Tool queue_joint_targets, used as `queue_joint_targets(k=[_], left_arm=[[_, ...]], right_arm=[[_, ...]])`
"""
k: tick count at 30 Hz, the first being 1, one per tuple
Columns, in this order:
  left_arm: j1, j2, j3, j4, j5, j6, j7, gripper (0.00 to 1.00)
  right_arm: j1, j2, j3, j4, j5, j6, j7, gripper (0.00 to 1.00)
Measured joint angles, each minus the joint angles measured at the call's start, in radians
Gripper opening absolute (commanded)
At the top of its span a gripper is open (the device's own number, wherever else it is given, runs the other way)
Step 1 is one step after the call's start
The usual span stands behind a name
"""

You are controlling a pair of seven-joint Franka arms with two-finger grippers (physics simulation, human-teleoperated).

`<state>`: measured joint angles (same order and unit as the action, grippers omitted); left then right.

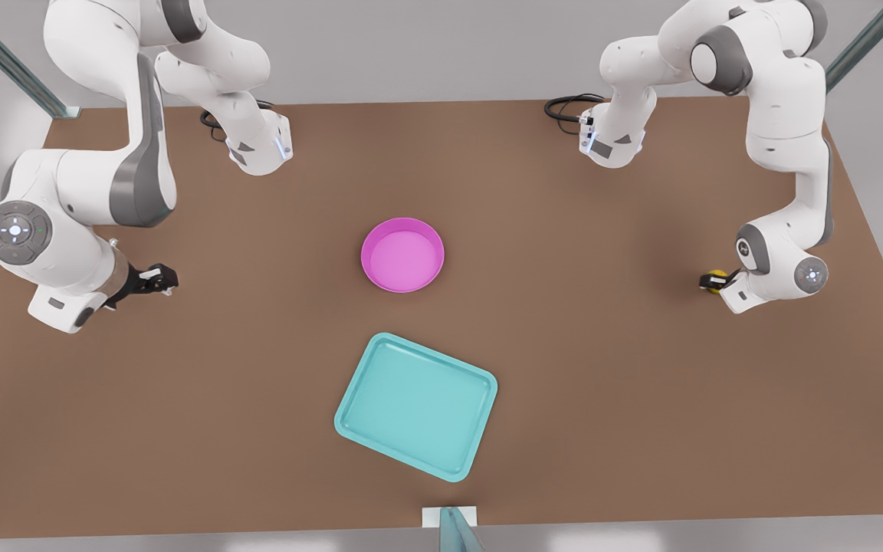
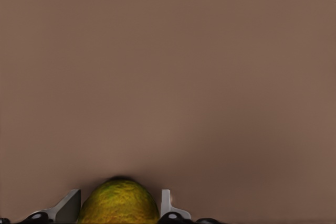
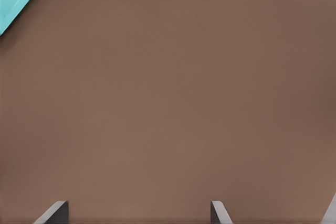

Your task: Place the orange on the plate with the left arm and the plate on the tray with the right arm

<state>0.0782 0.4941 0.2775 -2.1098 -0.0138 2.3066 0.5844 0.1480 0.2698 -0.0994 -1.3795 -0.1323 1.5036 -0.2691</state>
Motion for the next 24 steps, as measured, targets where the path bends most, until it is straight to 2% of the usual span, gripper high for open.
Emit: queue_joint_targets(k=[9,12,14,16,18,20,24], left_arm=[[-0.003,0.011,0.000,0.004,-0.001,0.018,0.037,0.70],[-0.007,0.004,0.000,0.003,-0.001,0.016,0.044,0.64],[-0.043,-0.048,0.000,0.008,0.000,-0.009,0.040,0.64],[-0.124,-0.093,-0.010,0.045,0.000,-0.058,0.025,0.64],[-0.232,-0.098,-0.049,0.146,0.000,-0.131,-0.007,0.64],[-0.445,-0.087,-0.065,0.232,-0.002,-0.209,-0.059,0.65],[-0.831,0.090,-0.083,0.596,-0.089,-0.369,-0.230,0.65]], right_arm=[[0.001,0.008,0.001,0.003,0.005,0.003,-0.005,1.00],[0.001,0.009,0.000,0.003,0.008,0.005,-0.006,1.00],[0.001,0.009,0.000,0.003,0.009,0.006,-0.007,1.00],[0.001,0.009,0.000,0.003,0.010,0.007,-0.008,1.00],[0.000,0.009,0.001,0.003,0.011,0.007,-0.008,1.00],[-0.001,0.009,0.001,0.003,0.011,0.007,-0.009,1.00],[-0.001,0.011,0.001,0.003,0.012,0.008,-0.010,1.00]])
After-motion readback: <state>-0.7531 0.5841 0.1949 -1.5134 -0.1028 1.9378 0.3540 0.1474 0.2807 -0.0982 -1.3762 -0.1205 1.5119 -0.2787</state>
